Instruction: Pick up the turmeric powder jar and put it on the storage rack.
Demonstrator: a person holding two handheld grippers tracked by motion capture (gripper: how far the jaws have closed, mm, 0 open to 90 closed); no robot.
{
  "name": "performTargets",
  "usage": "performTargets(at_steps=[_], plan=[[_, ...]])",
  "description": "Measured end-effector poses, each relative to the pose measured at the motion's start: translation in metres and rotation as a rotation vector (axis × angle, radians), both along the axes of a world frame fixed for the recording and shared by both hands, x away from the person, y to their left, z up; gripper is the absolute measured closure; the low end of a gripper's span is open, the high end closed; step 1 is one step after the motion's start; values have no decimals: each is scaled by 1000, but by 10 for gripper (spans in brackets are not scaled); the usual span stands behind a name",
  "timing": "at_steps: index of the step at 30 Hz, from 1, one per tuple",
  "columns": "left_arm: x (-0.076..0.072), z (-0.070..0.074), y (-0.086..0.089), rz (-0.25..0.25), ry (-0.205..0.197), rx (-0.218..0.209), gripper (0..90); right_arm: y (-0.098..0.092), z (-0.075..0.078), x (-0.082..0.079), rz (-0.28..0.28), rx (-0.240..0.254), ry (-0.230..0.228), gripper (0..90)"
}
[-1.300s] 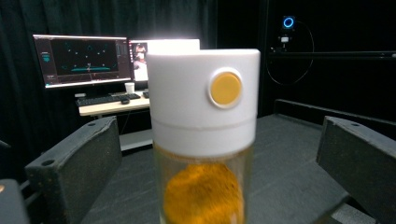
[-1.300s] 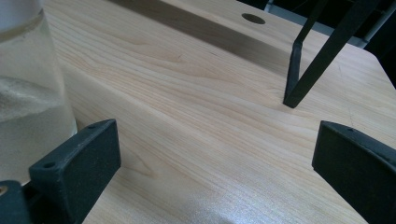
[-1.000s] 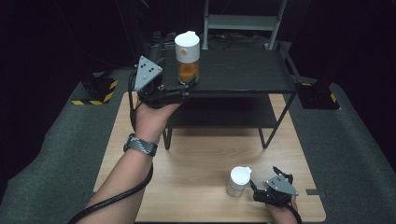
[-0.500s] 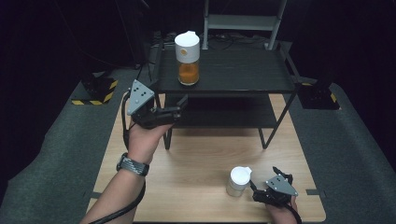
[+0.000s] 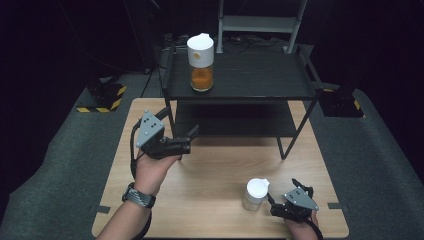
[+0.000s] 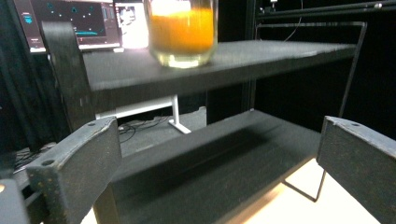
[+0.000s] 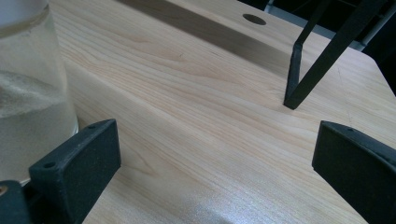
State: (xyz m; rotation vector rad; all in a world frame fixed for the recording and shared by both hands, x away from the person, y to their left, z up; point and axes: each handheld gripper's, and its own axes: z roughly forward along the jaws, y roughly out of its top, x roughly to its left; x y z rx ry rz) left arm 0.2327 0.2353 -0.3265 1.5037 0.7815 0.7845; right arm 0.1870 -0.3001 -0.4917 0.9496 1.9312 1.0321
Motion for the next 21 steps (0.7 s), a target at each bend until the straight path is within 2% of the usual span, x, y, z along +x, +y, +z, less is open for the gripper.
performTargets(at_steps=[13,21], plan=[[-19,-43,4,2,35,54,4,0,0,0,1,-4,0,5],[-26,-77,9,-4,90,76,4,1,0,0,2,-7,-2,5]])
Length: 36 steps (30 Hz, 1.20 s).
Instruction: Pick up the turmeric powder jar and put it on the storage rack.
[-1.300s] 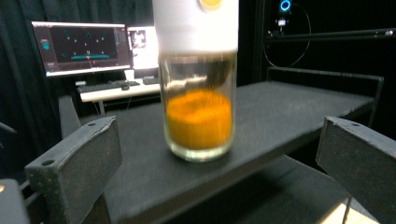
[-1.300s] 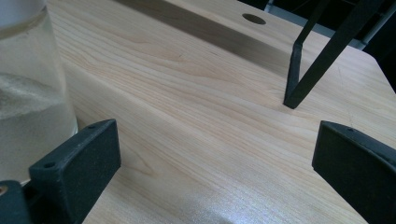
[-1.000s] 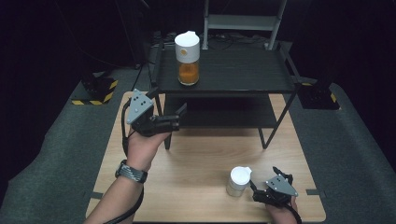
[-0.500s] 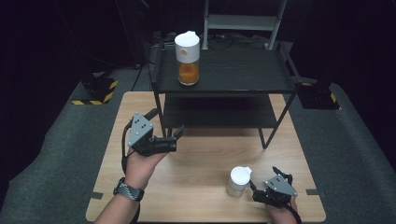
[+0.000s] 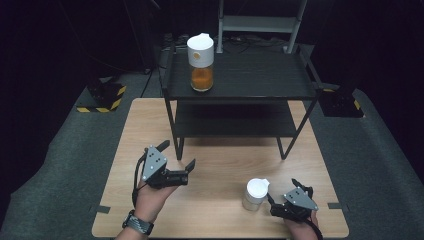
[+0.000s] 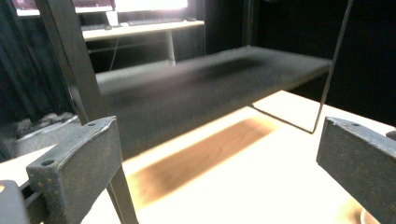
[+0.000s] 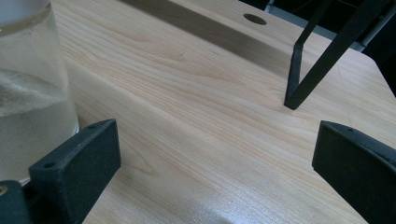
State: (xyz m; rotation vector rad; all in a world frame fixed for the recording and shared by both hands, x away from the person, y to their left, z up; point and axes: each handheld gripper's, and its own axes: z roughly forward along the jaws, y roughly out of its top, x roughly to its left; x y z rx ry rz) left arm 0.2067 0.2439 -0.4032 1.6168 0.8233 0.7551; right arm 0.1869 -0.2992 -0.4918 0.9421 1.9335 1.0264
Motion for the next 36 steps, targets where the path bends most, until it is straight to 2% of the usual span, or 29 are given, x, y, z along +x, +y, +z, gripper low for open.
performTargets(at_steps=[2,6,15,24,27,29,33,36], plan=[[-1,-12,3,-2,21,-2,4,0,0,0,-1,0,0,5],[-4,-30,5,9,48,27,4,0,0,0,0,1,0,5],[-14,-69,17,43,147,73,4,1,0,-1,-2,-3,-2,5],[-18,-83,21,66,194,127,4,1,0,-1,-2,-5,-3,4],[-17,-84,23,74,222,139,4,1,0,-1,-4,-4,-2,4],[-19,-84,23,80,209,160,4,1,0,-1,-4,-6,-3,4],[-20,-80,19,89,214,224,4,2,0,-1,-7,-9,-3,4],[-21,-79,17,97,218,252,4,3,0,-1,-9,-9,-3,4]])
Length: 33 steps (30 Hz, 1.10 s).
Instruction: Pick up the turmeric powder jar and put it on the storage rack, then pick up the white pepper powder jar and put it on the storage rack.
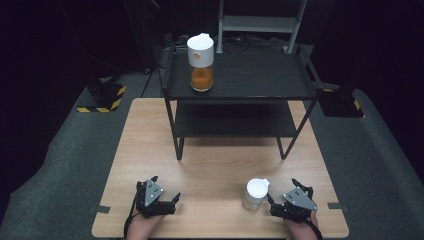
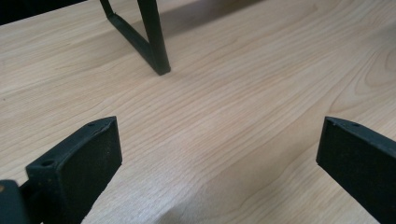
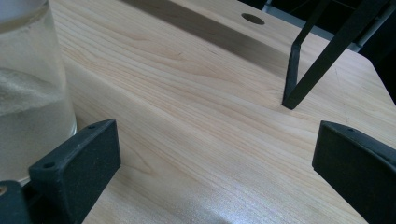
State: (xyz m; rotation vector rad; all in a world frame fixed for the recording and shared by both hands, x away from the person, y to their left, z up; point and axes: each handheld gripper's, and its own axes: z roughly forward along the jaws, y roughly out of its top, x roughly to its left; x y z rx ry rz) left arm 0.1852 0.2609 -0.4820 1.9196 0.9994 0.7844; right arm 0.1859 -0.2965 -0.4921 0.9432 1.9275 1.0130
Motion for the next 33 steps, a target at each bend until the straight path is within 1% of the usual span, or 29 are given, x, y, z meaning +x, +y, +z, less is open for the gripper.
performTargets(at_steps=[3,6,8,9,15,22,25,28,32,33], plan=[[-2,0,-1,0,-4,11,4,1,0,0,-2,-3,0,4],[-3,0,-4,-11,-15,38,5,1,0,0,0,-4,1,4],[-1,1,-7,-22,-7,61,6,-1,0,0,6,-2,3,3],[-1,2,-7,-25,-7,66,7,-1,1,1,6,0,5,3],[-3,0,-5,-3,-13,37,7,-1,0,-1,2,-1,-1,0],[-2,1,-6,-7,-6,45,7,-3,-1,-2,6,15,-7,0],[-2,1,-5,2,-7,34,7,-4,-2,-4,7,21,-12,0],[-2,1,-4,2,-5,28,7,-7,-3,-5,-5,50,-12,0],[-1,1,-4,-6,-7,38,7,-10,-4,-5,-7,61,-16,0],[-2,1,-5,-7,-7,41,7,-10,-3,-6,-10,72,-16,0]])
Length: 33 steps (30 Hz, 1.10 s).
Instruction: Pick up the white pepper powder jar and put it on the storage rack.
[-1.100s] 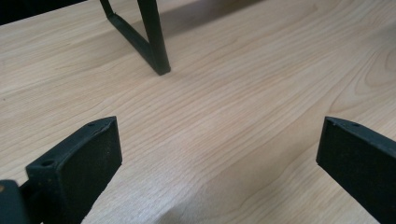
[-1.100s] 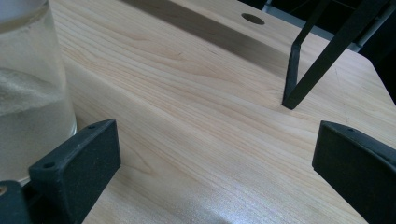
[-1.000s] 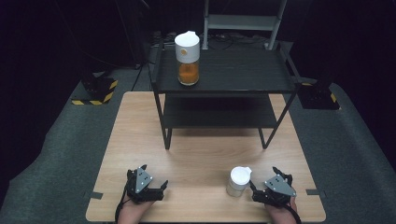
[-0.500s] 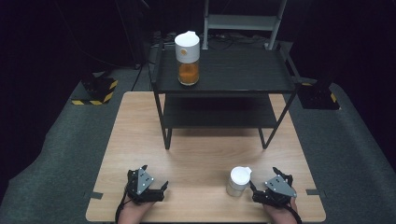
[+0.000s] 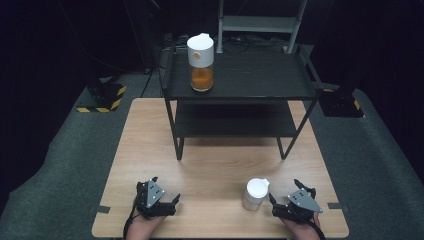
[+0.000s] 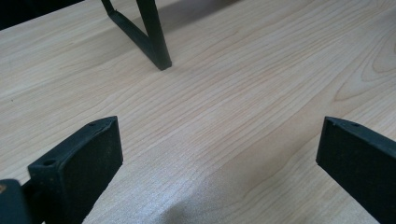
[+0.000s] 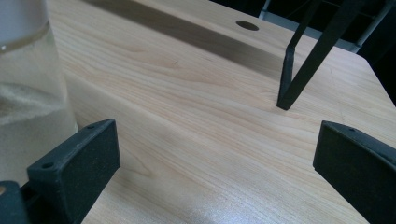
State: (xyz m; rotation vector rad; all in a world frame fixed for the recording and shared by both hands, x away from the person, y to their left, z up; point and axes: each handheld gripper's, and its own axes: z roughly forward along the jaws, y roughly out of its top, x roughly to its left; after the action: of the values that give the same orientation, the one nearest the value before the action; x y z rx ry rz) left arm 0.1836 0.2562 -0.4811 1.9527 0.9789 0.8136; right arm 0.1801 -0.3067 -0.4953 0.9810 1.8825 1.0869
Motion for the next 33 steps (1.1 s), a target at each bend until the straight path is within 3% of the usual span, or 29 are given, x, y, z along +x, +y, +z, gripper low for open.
performTargets(at_steps=[8,15,27,33], plan=[[-1,-1,-2,-11,-12,17,7,-1,7,-9,8,24,-47,0],[-1,-1,-2,-18,-14,25,7,-2,15,-22,12,47,-115,0],[-2,-1,-2,-21,-16,23,7,-5,24,-34,79,107,-162,0],[-2,-1,-2,-23,-17,25,7,-4,26,-37,120,143,-160,0]])
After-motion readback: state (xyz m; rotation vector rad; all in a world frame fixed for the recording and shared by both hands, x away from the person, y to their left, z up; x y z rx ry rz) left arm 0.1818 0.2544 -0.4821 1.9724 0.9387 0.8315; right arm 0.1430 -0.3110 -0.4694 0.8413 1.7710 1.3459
